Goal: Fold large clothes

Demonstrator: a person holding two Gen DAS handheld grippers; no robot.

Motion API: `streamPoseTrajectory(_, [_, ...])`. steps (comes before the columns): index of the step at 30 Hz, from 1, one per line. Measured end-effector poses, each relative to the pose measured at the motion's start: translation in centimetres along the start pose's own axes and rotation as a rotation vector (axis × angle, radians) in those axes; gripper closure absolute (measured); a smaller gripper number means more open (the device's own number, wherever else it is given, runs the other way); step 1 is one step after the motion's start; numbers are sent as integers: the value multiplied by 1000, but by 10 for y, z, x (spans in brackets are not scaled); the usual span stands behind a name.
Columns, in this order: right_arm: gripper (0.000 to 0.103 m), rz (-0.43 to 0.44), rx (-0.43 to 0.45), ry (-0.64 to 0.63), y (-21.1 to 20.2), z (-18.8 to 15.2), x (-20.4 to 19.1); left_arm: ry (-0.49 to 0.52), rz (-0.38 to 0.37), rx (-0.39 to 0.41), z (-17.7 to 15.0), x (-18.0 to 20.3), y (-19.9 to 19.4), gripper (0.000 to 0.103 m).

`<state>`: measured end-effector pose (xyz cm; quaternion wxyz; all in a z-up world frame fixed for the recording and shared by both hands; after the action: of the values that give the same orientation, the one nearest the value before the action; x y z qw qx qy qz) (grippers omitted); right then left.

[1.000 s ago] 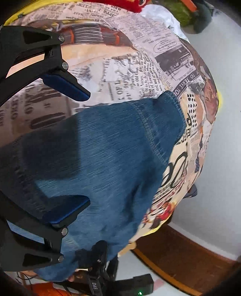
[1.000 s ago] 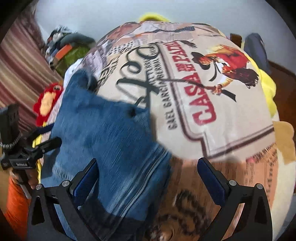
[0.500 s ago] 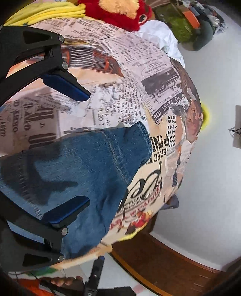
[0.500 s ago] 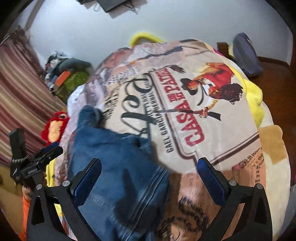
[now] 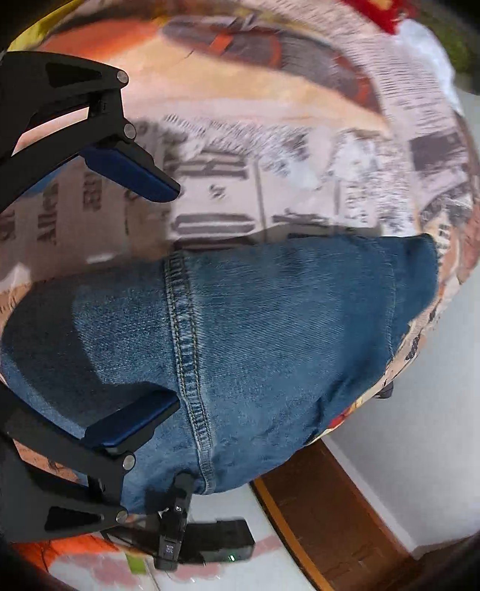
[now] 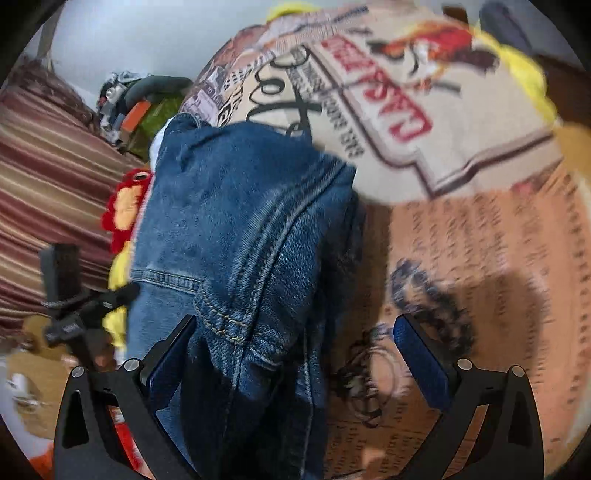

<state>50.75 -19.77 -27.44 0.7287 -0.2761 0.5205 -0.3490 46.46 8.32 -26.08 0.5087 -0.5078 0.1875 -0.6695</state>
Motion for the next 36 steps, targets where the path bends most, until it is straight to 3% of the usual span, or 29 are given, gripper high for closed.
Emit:
streamPoseTrajectory(4, [0,64,-63,35,25,-4,1,-113,-106,-79,-3,0,22,0])
streamPoseTrajectory(7, [2,80,-50,24,34,0,-6,-133,-162,-119,-2,6,36,0])
streamPoseTrajectory(10, [17,117,-53,1,39,5,-16,-112,-175,-122,2,14,43,1])
streamPoseTrajectory(12, [22,124,-62,8,44,7,-19,-111,-163,-122,5,17,44,2])
streamPoseTrajectory(16, [43,128,-44,17,39,9,-23,-91,-148,-104,7,20,40,15])
streamPoseTrajectory(20, [60,111,-7,-23,23,10,-33,-42,-137,-75,7,25,21,30])
streamPoseTrajectory(23, [67,92,23,-74,8,11,-51,8,-124,-43,7,35,0,36])
streamPoseTrajectory(27, [68,70,58,-130,-12,11,-81,68,-102,22,9,46,-35,38])
streamPoseTrajectory(36, [68,116,126,-209,-45,14,-158,107,-81,167,9,41,-126,38])
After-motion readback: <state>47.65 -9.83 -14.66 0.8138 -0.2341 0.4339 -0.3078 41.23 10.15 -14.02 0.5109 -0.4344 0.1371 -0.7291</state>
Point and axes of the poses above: each gripper's, at about its wrist camera, not at the fingertips, and y roughly the way its jaws point, x to its right, z to its top, the point moved 6 cm from there along y, roughly the way its jaws point, and after that the axes turned 6 degrees about x, right-handed, at the moved point
